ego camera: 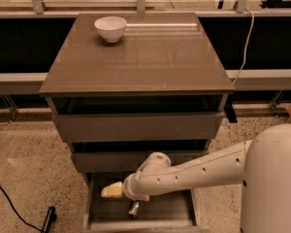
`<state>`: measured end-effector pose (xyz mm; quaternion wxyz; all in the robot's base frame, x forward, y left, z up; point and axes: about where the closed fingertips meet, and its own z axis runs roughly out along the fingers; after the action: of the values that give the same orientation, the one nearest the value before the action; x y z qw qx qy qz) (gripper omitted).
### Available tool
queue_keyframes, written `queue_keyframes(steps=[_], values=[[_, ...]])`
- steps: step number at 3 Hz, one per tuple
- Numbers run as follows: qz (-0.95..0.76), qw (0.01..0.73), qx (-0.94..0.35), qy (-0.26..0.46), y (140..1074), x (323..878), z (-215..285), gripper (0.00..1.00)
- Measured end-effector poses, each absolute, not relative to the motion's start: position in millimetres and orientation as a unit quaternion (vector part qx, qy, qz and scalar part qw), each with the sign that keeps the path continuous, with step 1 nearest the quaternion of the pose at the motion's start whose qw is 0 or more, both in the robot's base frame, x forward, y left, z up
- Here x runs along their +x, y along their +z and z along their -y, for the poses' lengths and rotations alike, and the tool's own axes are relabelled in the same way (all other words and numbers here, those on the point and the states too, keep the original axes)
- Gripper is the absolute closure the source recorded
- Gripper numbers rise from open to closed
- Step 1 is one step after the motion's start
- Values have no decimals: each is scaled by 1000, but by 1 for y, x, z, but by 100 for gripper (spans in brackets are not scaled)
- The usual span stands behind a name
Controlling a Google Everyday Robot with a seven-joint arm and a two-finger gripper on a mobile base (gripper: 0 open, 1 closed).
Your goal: Pick redbull can from bottom drawer and place on counter
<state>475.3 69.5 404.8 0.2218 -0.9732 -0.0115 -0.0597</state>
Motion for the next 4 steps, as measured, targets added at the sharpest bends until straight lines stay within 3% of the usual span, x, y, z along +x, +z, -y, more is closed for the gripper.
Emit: queue_keyframes(steps=[2,4], values=[[18,213,-975,-66,396,482,-70,0],[-39,226,-973,-26,306,496,-34,0]])
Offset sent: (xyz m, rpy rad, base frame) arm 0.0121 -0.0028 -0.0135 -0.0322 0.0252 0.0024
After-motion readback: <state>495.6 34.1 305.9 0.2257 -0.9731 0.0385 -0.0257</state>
